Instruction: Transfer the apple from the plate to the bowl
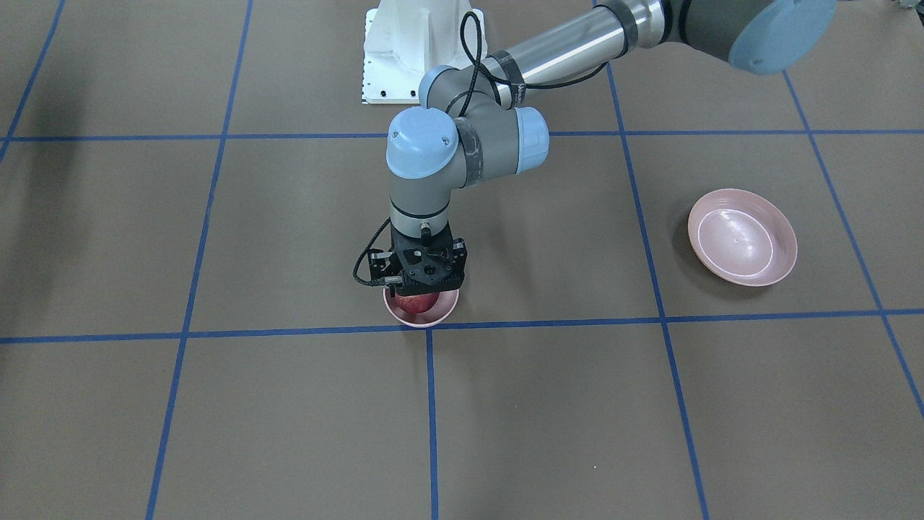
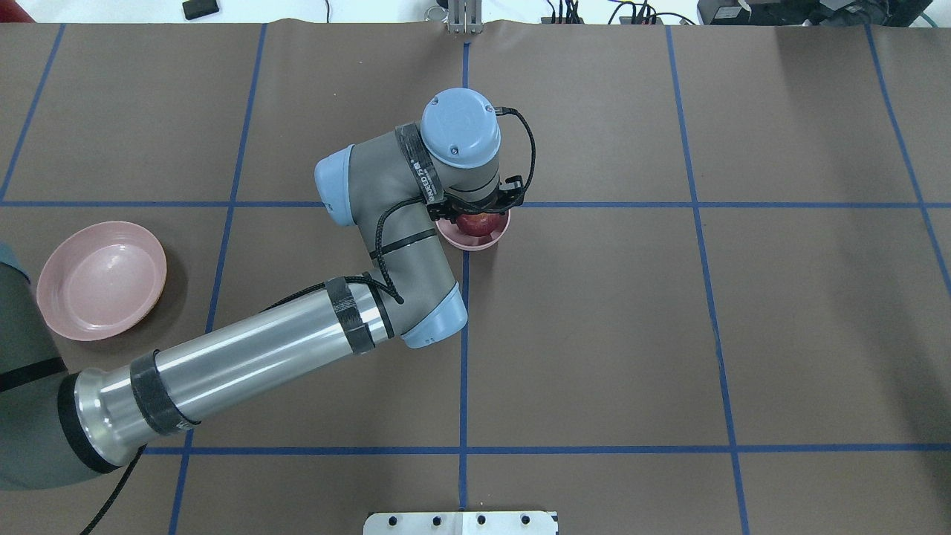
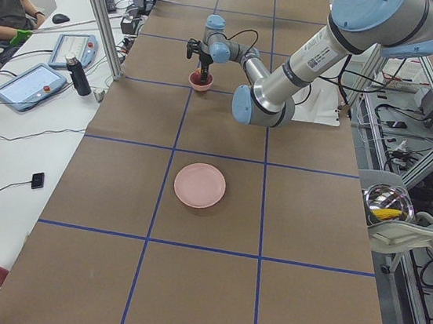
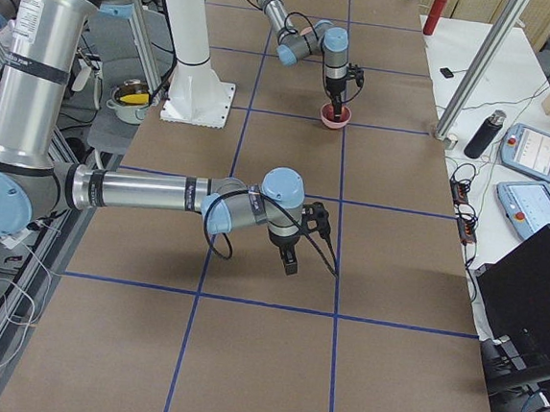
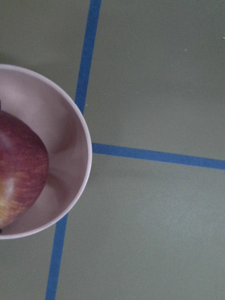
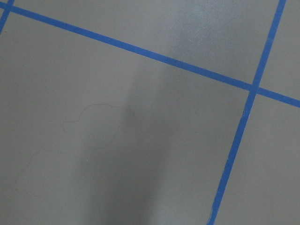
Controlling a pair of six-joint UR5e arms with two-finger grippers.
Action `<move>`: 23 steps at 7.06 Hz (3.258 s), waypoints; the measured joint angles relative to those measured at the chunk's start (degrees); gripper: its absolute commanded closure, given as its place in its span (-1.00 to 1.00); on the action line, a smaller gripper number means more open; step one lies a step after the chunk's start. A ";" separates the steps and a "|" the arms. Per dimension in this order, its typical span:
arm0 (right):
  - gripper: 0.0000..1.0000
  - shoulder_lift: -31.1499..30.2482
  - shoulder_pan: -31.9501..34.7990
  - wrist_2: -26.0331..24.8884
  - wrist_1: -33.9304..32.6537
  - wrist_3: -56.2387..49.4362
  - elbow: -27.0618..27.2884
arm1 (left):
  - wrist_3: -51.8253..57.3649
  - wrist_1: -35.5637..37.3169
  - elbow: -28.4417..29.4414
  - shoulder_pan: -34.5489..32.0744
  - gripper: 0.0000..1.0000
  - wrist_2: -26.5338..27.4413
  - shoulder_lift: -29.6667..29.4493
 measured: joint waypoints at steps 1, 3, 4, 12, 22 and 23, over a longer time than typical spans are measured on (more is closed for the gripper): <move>-1.00 0.00 0.02 0.00 0.00 -0.05 -0.03 | 0.08 -0.27 0.20 0.00 -0.81 0.31 0.01; -1.00 -0.05 0.02 -0.02 0.00 -0.35 -0.13 | 0.30 -0.41 0.16 -0.03 -0.94 0.68 0.01; -1.00 -0.07 0.02 -0.06 0.00 -0.40 -0.15 | 0.39 -0.37 -0.09 -0.13 -0.94 0.71 0.09; -1.00 1.38 -0.07 -0.38 0.18 0.25 -1.03 | 25.54 3.74 -42.43 -17.67 -0.95 -16.93 41.01; -1.00 5.34 -0.16 -0.67 0.03 5.71 -0.42 | 75.31 4.21 -35.82 -48.66 -0.95 -27.16 60.16; -1.00 5.29 -0.16 -0.75 0.01 5.71 -0.46 | 75.16 4.22 -35.74 -48.68 -0.96 -26.49 60.68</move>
